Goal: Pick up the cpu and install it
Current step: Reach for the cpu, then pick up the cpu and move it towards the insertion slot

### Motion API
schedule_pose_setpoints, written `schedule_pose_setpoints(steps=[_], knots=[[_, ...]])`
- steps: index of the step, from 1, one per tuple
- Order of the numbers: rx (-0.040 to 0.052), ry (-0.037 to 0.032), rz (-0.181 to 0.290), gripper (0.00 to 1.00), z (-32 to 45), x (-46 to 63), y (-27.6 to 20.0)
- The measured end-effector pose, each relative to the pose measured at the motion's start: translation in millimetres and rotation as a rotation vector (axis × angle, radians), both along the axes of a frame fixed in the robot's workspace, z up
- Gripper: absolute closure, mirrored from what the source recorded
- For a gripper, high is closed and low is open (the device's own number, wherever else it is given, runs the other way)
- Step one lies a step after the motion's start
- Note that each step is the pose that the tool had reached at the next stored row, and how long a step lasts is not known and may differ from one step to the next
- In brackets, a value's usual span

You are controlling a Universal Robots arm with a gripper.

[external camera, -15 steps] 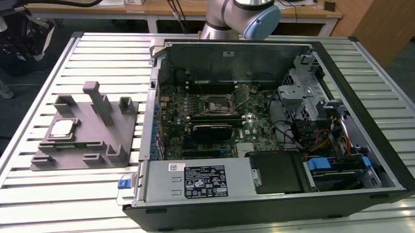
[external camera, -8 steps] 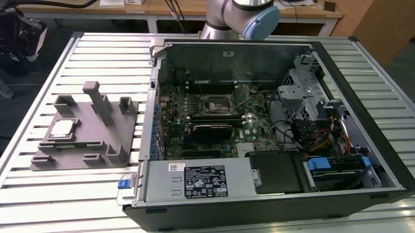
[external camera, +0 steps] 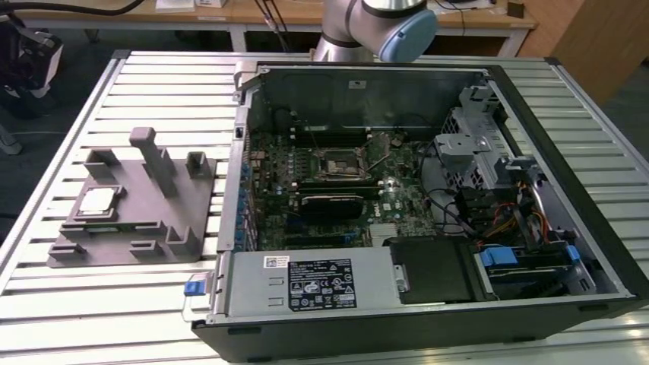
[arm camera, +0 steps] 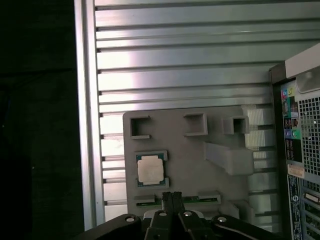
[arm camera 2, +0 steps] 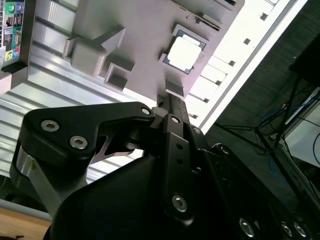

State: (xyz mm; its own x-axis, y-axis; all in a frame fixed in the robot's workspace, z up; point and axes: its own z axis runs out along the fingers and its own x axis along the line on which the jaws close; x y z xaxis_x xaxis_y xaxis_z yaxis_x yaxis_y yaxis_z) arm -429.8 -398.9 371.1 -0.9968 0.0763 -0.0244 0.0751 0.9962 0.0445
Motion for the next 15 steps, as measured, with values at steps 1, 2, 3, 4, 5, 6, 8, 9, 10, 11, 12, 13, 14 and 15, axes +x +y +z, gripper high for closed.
schedule_pose_setpoints(steps=[1, 2, 3, 4, 5, 6, 8, 9, 10, 11, 12, 13, 14, 15], knots=[[0.0000, 0.0000, 0.000, 0.89, -0.3, -1.4, 0.0], [-0.0001, 0.0001, 0.000, 0.89, -0.6, -2.7, 0.0], [0.0000, 0.0001, 0.000, 0.89, -0.9, -4.1, 0.0], [0.0000, 0.0000, 0.000, 0.89, -1.2, -5.3, 0.0], [-0.0001, 0.0003, 0.000, 0.89, -1.4, -6.3, 0.0], [0.0001, 0.0003, 0.000, 0.89, -1.8, -7.0, -0.1], [0.0002, 0.0013, 0.000, 0.89, -2.7, -8.1, 0.0], [0.0000, 0.0019, 0.000, 0.89, -3.1, -8.9, 0.0], [0.0001, 0.0023, 0.000, 0.89, -3.8, -9.7, 0.0], [0.0001, 0.0027, 0.000, 0.89, -4.6, -10.2, 0.0], [0.0001, 0.0030, 0.000, 0.89, -5.3, -10.6, -0.1], [0.0000, 0.0033, 0.000, 0.89, -6.0, -10.7, -0.1], [0.0000, 0.0034, 0.000, 0.89, -6.5, -10.7, 0.0], [0.0000, 0.0034, 0.000, 0.89, -7.1, -10.8, 0.0]])
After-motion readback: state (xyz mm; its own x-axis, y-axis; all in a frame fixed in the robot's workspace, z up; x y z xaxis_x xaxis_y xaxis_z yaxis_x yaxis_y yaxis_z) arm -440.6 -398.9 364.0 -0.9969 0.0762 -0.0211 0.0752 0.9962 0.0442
